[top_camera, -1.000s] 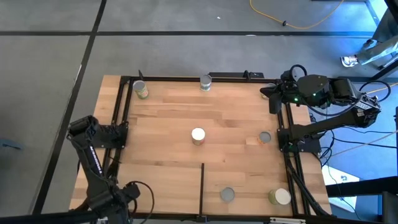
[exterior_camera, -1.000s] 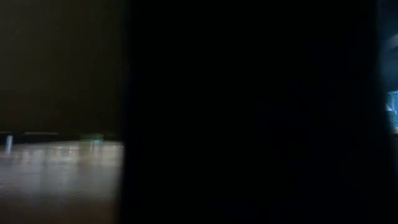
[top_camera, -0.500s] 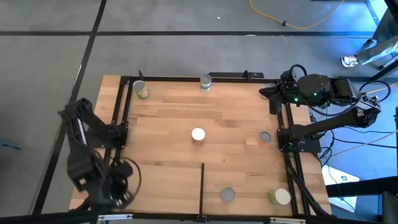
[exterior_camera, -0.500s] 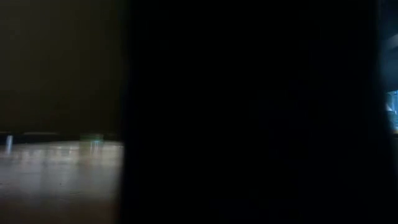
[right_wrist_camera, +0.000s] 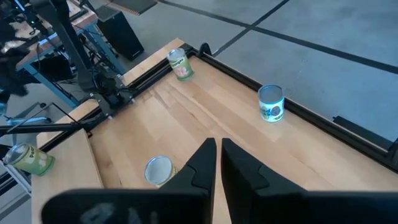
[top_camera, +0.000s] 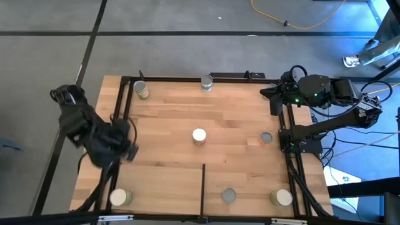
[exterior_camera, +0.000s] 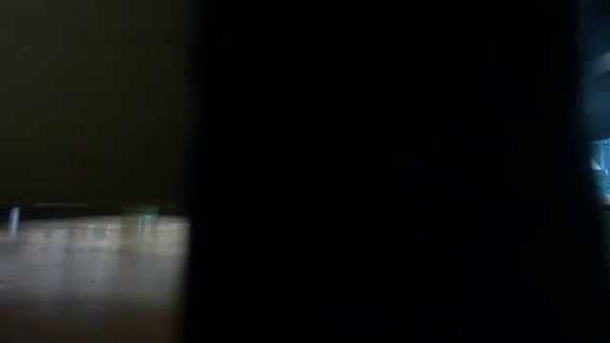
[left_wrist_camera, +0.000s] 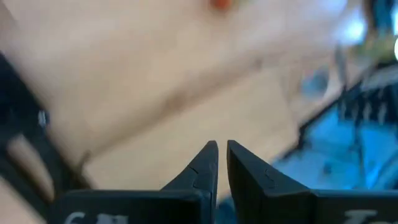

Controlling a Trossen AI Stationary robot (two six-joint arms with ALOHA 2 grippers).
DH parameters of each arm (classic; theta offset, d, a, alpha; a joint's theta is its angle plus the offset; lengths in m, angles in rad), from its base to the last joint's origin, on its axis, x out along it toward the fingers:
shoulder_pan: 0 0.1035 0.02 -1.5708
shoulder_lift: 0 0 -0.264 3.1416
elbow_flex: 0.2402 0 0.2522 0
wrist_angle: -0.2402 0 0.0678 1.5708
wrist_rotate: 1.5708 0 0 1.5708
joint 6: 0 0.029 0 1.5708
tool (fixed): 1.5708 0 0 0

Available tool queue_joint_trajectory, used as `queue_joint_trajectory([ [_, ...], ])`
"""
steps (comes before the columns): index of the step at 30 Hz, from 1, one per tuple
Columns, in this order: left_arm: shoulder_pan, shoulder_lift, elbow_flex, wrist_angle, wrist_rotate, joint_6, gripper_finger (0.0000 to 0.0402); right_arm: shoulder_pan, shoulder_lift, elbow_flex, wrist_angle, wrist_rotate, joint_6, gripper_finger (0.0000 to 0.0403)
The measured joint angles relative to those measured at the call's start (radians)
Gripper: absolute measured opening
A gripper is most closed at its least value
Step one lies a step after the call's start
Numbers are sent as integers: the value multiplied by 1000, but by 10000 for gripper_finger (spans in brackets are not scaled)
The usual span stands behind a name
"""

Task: Pick and place cans onto a shelf
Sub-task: Put the canned oranges on the shelf

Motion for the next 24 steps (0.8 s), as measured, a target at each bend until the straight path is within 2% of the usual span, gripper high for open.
queue_joint_trajectory([
  [4, 114, -34, 0, 3, -87, 150, 27, 0, 0, 0, 0, -4, -41, 28],
  [8, 235, -63, 0, 3, -126, 276, 27, 0, 0, 0, 7, 7, -53, 28],
  [12, 371, -80, -1, 4, -191, 332, 27, 0, 0, 0, 24, 47, -51, 28],
  [19, 657, -114, -1, -1, -220, 521, 27, 0, 0, 0, 52, 120, 12, 28],
  [24, 890, -125, -1, 0, -227, 722, 27, 0, 3, 0, 56, 128, 94, 28],
])
